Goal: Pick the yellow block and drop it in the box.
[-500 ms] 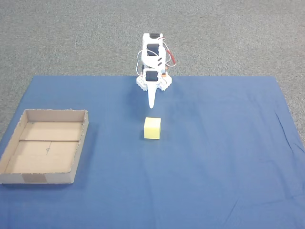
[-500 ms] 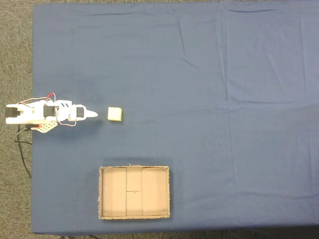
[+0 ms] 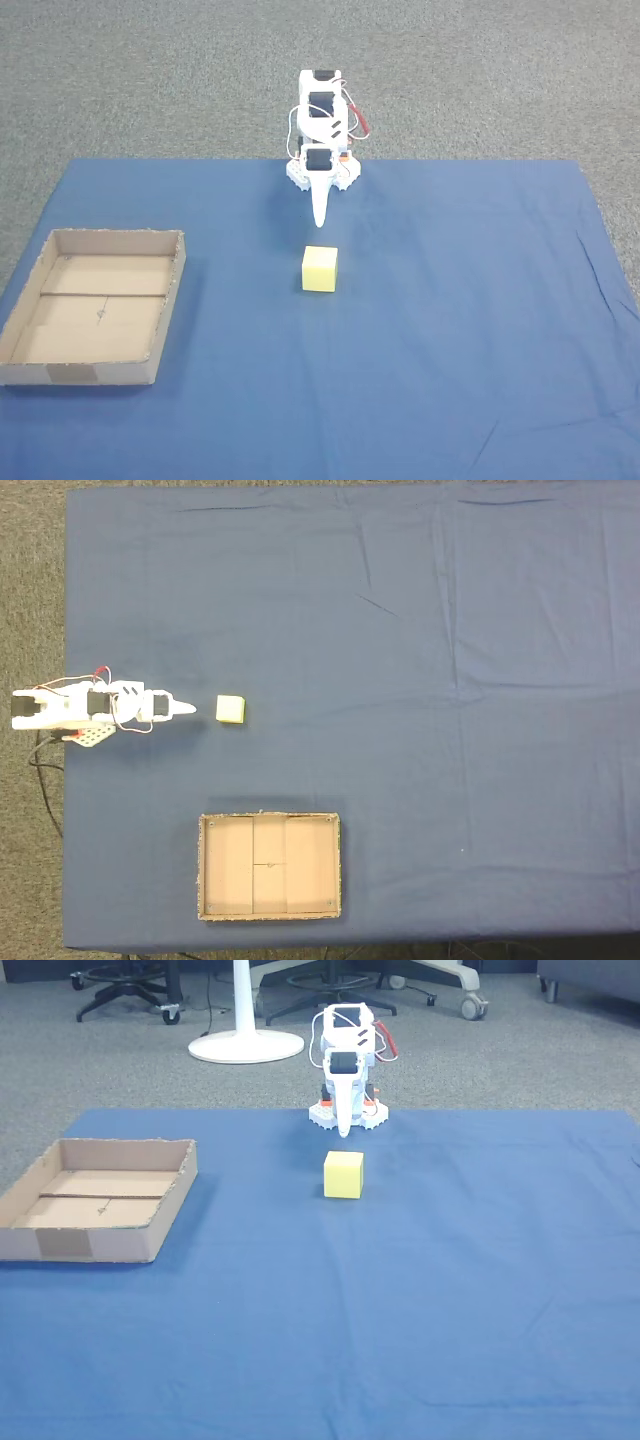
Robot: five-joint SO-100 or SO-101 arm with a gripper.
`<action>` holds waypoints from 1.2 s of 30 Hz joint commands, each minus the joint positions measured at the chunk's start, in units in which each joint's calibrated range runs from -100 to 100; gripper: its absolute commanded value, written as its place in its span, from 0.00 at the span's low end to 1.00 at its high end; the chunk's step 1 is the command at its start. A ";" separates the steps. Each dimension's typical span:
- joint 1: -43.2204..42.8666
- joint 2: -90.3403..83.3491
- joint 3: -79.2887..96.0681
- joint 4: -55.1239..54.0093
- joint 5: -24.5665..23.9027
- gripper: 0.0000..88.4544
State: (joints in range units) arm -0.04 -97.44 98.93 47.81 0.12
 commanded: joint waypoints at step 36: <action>1.02 96.22 -69.61 10.77 3.08 0.60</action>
State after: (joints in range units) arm 2.90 -2.90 34.70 56.50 2.86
